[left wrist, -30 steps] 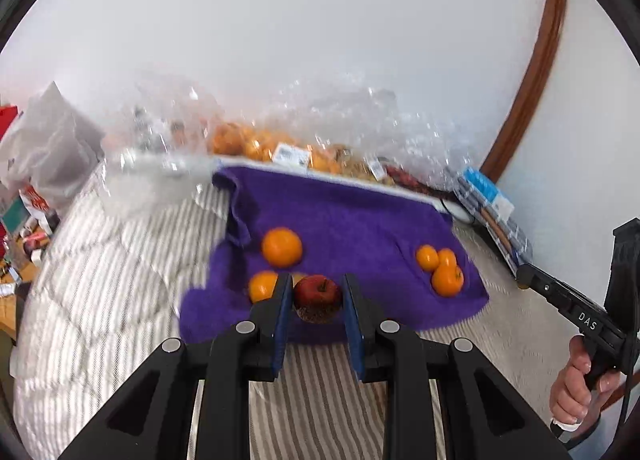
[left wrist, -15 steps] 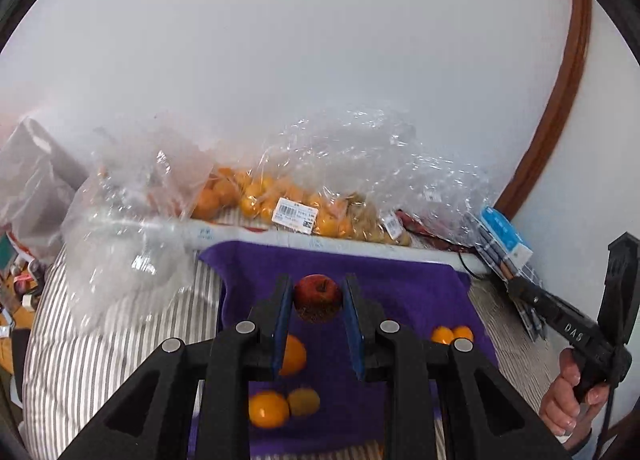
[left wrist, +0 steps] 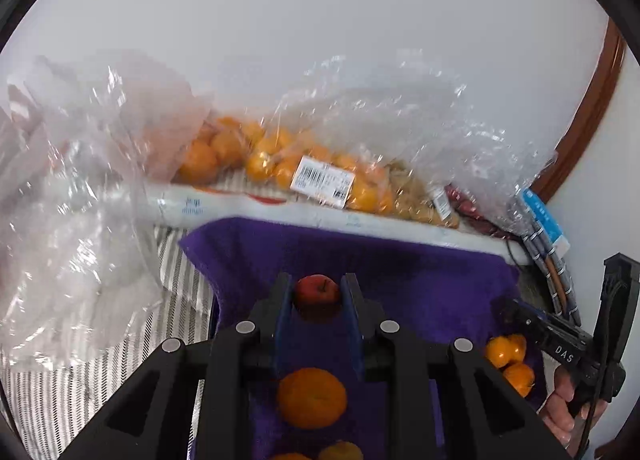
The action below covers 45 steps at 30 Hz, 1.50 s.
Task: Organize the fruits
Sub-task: 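Carry both fruits onto the purple towel and open both grippers, then grasp an orange on the bedspread with the right gripper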
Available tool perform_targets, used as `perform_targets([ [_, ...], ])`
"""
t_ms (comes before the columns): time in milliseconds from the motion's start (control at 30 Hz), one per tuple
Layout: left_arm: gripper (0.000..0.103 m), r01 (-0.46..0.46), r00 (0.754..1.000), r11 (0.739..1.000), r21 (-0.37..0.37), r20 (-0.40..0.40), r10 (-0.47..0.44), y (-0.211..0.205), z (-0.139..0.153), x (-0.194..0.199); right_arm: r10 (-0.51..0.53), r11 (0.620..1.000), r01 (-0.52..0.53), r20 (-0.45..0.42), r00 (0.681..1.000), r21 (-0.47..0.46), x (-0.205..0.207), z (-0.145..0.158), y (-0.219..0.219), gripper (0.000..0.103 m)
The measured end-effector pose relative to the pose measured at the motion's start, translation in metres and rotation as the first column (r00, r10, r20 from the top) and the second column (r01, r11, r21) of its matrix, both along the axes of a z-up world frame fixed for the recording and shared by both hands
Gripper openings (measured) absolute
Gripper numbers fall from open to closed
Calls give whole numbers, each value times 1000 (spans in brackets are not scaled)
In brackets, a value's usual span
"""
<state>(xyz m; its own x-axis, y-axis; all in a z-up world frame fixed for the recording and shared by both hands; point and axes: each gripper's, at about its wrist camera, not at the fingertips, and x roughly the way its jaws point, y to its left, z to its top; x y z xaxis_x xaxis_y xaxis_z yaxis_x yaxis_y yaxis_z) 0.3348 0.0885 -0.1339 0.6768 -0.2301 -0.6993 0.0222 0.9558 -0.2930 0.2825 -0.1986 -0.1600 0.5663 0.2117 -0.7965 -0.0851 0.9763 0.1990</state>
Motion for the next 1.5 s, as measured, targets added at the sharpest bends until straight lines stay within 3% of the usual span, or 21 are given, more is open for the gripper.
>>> perform_targets([
  [367,24,21,995,999,31,-94,-18,-7,-19,10,-26,1000,27,-40,999,16,5,-18,-6,25],
  [533,24,19,993,999,28,-116,-15,-6,-24,11,-48,998,48,-26,999,39,-1,-16,-10,39],
  [867,35,18,994,999,47,-108,-13,-9,-12,7,-94,992,103,126,988,-70,-25,28,-9,45],
  [1033,37,25,998,999,41,-54,-22,-13,14,-10,-136,989,143,142,981,-38,-49,52,-17,45],
  [1167,37,30,999,999,23,-27,-29,-16,27,-33,-143,981,158,130,981,-115,-71,63,-10,45],
  [1333,37,35,999,996,84,-17,-34,-24,34,-68,-122,980,135,98,988,-147,-100,71,4,45],
  [1500,37,45,999,995,85,-24,-43,-24,36,-103,-81,986,91,78,994,-141,-133,76,25,45],
])
